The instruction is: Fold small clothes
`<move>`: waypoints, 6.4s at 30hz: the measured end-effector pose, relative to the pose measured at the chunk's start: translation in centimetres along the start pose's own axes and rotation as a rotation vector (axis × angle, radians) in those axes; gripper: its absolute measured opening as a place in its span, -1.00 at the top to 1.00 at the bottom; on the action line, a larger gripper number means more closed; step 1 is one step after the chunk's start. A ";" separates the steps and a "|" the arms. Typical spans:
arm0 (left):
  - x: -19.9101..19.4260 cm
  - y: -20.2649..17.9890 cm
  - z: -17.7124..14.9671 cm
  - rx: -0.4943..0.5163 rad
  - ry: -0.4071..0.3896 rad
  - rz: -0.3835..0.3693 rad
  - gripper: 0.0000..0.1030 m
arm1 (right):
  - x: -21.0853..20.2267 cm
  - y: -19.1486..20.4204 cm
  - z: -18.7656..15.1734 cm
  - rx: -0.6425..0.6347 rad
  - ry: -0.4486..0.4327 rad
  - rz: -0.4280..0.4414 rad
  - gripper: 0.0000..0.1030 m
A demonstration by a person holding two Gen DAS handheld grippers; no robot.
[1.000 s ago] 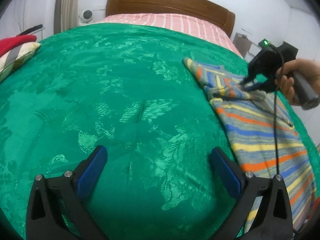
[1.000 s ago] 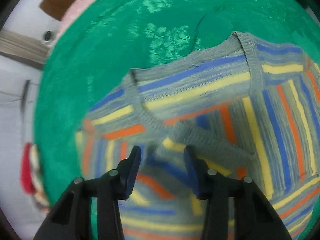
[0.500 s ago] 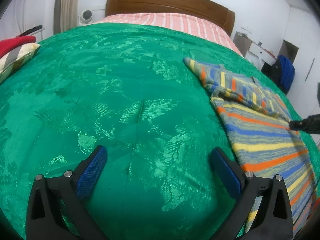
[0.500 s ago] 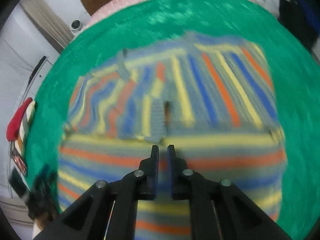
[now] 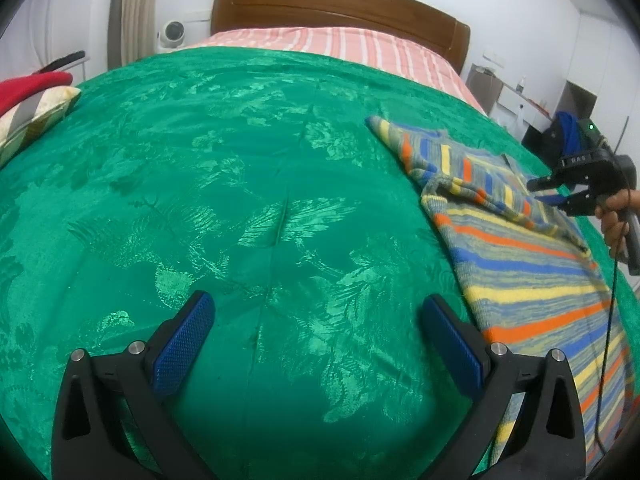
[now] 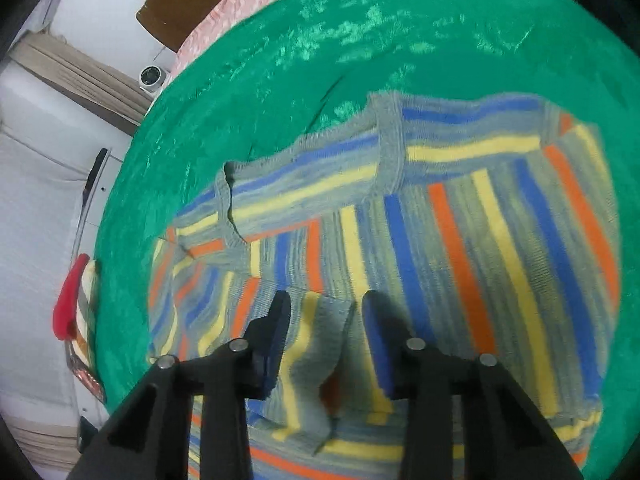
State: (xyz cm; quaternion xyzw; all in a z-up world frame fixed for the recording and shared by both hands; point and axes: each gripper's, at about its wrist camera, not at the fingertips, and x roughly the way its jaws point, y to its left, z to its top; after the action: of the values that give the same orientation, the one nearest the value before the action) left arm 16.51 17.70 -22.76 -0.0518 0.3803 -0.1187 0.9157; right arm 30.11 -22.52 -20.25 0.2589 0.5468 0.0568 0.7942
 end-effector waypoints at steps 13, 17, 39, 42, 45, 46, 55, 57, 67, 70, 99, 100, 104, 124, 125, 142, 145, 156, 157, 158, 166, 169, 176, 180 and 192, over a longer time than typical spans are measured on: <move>0.0 0.0 0.0 0.001 0.000 0.002 -0.99 | -0.4 2.0 0.7 -0.266 -0.079 -0.218 0.71; 0.0 0.0 0.0 0.001 0.000 0.002 -0.99 | -2.7 1.7 -0.8 -0.244 -0.175 -0.180 0.44; 0.1 0.2 -0.1 0.001 -0.002 0.001 -0.99 | -9.6 2.2 -11.2 -0.407 -0.264 -0.124 -0.36; 0.2 0.0 -0.1 0.012 0.005 0.019 -0.99 | -13.2 -0.8 -13.7 -0.411 -0.375 -0.222 -0.37; 0.3 -0.6 0.0 0.034 0.026 0.057 -0.99 | -16.4 -5.1 -16.2 -0.398 -0.465 -0.334 -0.48; 0.3 -0.8 0.1 0.039 0.035 0.073 -0.99 | -17.6 -7.3 -17.3 -0.385 -0.496 -0.397 -0.49; 0.4 -3.2 5.2 0.150 0.028 0.147 -0.99 | -18.7 -19.0 -20.7 -0.169 -0.460 -0.512 -0.52; 2.1 -2.2 5.9 0.135 0.081 0.160 -0.99 | -17.7 -20.0 -20.8 -0.147 -0.433 -0.482 -0.64; 3.8 -0.1 3.3 0.076 0.096 0.201 -0.99 | -16.7 -20.8 -20.5 -0.166 -0.411 -0.429 -0.90; 3.6 0.0 3.1 0.068 0.094 0.192 -0.99 | -16.5 -20.6 -20.3 -0.168 -0.412 -0.430 -0.91; 3.7 -0.1 3.5 0.069 0.096 0.193 -0.99 | -16.5 -20.5 -20.6 -0.175 -0.414 -0.438 -0.92; 3.7 -0.1 3.5 0.068 0.096 0.193 -0.99 | -16.5 -20.5 -20.6 -0.175 -0.414 -0.438 -0.92; 3.7 -0.1 3.5 0.068 0.096 0.193 -0.99 | -16.5 -20.5 -20.6 -0.175 -0.414 -0.437 -0.92; 3.7 -0.1 3.5 0.068 0.097 0.193 -0.99 | -16.5 -20.5 -20.5 -0.174 -0.416 -0.436 -0.92; 3.7 -0.1 3.5 0.068 0.097 0.193 -0.99 | -16.5 -20.5 -20.5 -0.174 -0.416 -0.436 -0.92; 3.7 -0.1 3.5 0.068 0.097 0.193 -0.99 | -16.4 -20.4 -20.5 -0.173 -0.415 -0.437 -0.92; 3.7 -0.1 3.5 0.068 0.097 0.193 -0.99 | -16.4 -20.4 -20.5 -0.173 -0.415 -0.438 -0.92; 3.7 -0.1 3.5 0.068 0.097 0.193 -0.99 | -16.4 -20.4 -20.5 -0.173 -0.415 -0.438 -0.92; 3.7 -0.1 3.5 0.068 0.097 0.193 -0.99 | -16.4 -20.4 -20.5 -0.173 -0.415 -0.438 -0.92; 3.7 -0.1 3.5 0.068 0.097 0.193 -0.99 | -16.3 -20.4 -20.5 -0.173 -0.415 -0.438 -0.92; 3.7 -0.1 3.5 0.068 0.097 0.193 -0.99 | -16.3 -20.4 -20.5 -0.172 -0.415 -0.439 -0.92; 3.7 -0.1 3.5 0.068 0.097 0.193 -0.99 | -16.3 -20.4 -20.5 -0.172 -0.415 -0.439 -0.92; 3.7 -0.2 3.5 0.067 0.097 0.193 -0.99 | -16.3 -20.3 -20.4 -0.173 -0.413 -0.442 -0.92; 3.7 -0.1 3.5 0.067 0.097 0.193 -0.99 | -16.3 -20.3 -20.5 -0.172 -0.413 -0.441 -0.93; 3.7 -0.2 3.5 0.067 0.097 0.193 -0.99 | -16.3 -20.3 -20.5 -0.172 -0.413 -0.441 -0.93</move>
State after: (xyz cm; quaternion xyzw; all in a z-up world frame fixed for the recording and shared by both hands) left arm 21.47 16.60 -22.77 0.0216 0.4232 -0.0452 0.9046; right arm 1.35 -38.95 -21.67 0.0717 0.4102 -0.1246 0.9006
